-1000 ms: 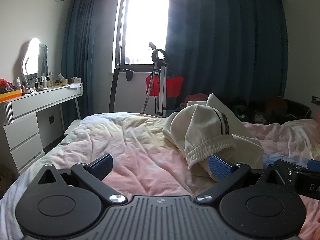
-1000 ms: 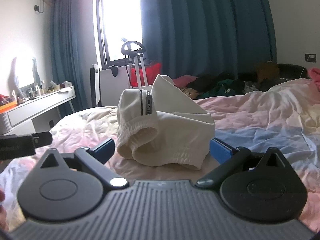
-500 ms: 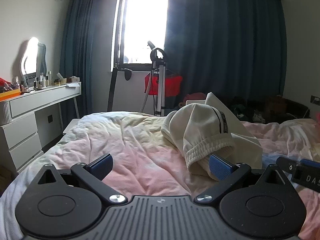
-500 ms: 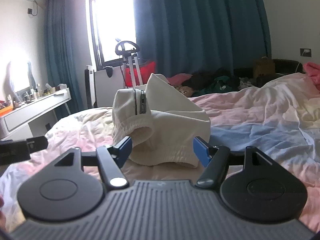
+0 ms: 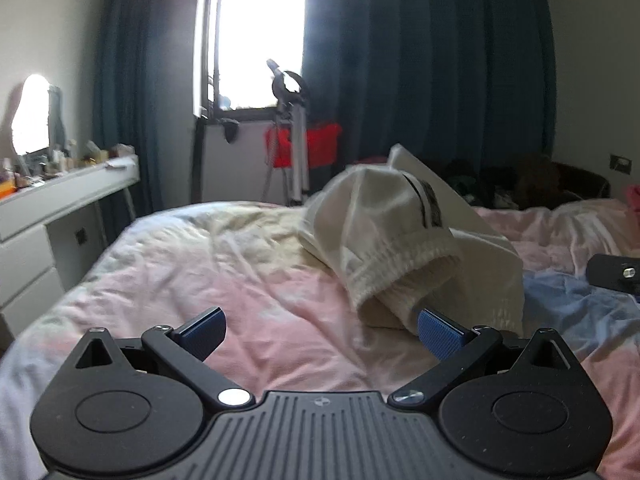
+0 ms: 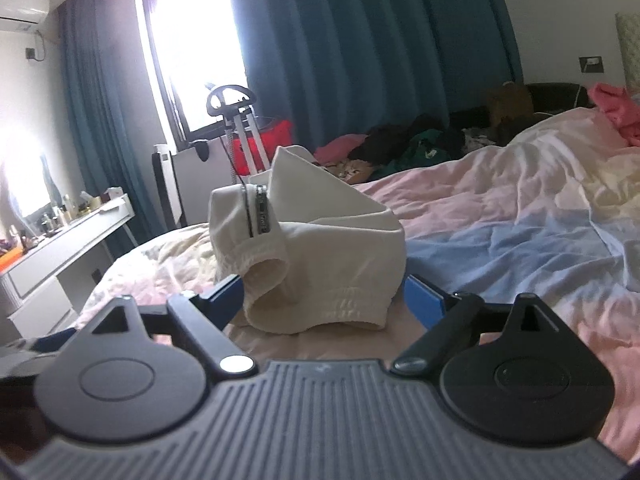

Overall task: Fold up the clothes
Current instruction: 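Reach both grippers toward the white sweatpants cuffs on the bed, then grasp one sweatpants cuff with the left gripper while the right gripper grasps the other cuff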

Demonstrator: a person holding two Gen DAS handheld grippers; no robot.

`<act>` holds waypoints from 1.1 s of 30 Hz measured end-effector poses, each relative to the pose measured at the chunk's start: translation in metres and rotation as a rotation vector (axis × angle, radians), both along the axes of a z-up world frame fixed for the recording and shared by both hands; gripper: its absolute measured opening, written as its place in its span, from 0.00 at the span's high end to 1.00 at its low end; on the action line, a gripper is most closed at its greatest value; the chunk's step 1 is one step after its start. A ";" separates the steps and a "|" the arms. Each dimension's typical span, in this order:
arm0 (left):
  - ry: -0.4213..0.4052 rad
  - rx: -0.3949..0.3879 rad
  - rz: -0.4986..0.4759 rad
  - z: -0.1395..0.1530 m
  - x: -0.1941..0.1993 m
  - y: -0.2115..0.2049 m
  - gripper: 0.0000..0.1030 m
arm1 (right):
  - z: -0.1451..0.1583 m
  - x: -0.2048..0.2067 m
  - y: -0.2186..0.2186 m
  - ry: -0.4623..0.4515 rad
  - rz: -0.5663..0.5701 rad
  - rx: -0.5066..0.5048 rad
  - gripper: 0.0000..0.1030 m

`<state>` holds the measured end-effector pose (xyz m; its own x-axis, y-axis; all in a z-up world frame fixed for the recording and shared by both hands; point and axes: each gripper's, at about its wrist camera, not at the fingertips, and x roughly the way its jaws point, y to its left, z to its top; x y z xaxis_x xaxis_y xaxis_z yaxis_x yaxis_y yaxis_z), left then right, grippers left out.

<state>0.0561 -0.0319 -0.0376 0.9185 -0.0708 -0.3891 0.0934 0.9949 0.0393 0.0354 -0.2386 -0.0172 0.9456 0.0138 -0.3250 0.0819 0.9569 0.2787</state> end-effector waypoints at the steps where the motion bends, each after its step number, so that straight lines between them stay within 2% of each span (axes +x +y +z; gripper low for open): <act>1: 0.009 0.013 -0.021 -0.004 0.011 -0.008 0.00 | -0.001 0.002 -0.001 0.002 -0.010 -0.004 0.14; 5: -0.010 0.103 -0.083 -0.018 0.054 -0.044 0.00 | -0.009 0.016 -0.012 0.042 -0.027 0.023 0.14; 8: -0.003 0.187 -0.093 -0.032 0.094 -0.076 0.02 | -0.019 0.028 -0.023 0.066 -0.036 0.045 0.14; 11: -0.005 0.229 -0.059 -0.043 0.128 -0.101 0.02 | -0.031 0.040 -0.031 0.092 -0.054 0.045 0.14; 15: -0.075 0.323 -0.024 -0.054 0.149 -0.134 0.03 | -0.041 0.058 -0.042 0.124 -0.073 0.096 0.14; 17: -0.115 0.346 0.023 -0.055 0.156 -0.143 0.12 | -0.044 0.065 -0.044 0.118 -0.076 0.107 0.14; 18: -0.138 0.326 0.050 -0.051 0.158 -0.143 0.15 | -0.046 0.068 -0.044 0.113 -0.075 0.090 0.14; 19: -0.171 0.294 0.082 -0.044 0.159 -0.139 0.24 | -0.049 0.071 -0.044 0.113 -0.077 0.075 0.14; 20: -0.205 0.261 0.113 -0.036 0.160 -0.136 0.42 | -0.051 0.074 -0.044 0.113 -0.077 0.070 0.14; 21: -0.237 0.227 0.140 -0.026 0.159 -0.130 0.52 | -0.054 0.076 -0.044 0.113 -0.077 0.064 0.14; 22: -0.258 0.186 0.161 -0.013 0.158 -0.122 0.71 | -0.056 0.079 -0.044 0.113 -0.076 0.060 0.14; 23: -0.260 0.142 0.171 -0.003 0.158 -0.112 0.82 | -0.057 0.081 -0.044 0.110 -0.071 0.061 0.14; 26: -0.240 -0.016 0.208 0.028 0.154 -0.073 0.88 | -0.058 0.084 -0.038 0.098 -0.043 0.061 0.14; 29: -0.208 -0.127 0.229 0.047 0.139 -0.033 0.92 | -0.055 0.080 -0.029 0.073 -0.018 0.020 0.14; 33: -0.161 -0.188 0.226 0.045 0.090 0.020 0.93 | -0.048 0.075 -0.017 0.083 0.028 -0.015 0.14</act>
<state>0.1462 -0.0122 0.0076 0.9676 0.0853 -0.2376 -0.1234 0.9809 -0.1501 0.1108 -0.2559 -0.0656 0.9145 0.0343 -0.4031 0.0773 0.9632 0.2574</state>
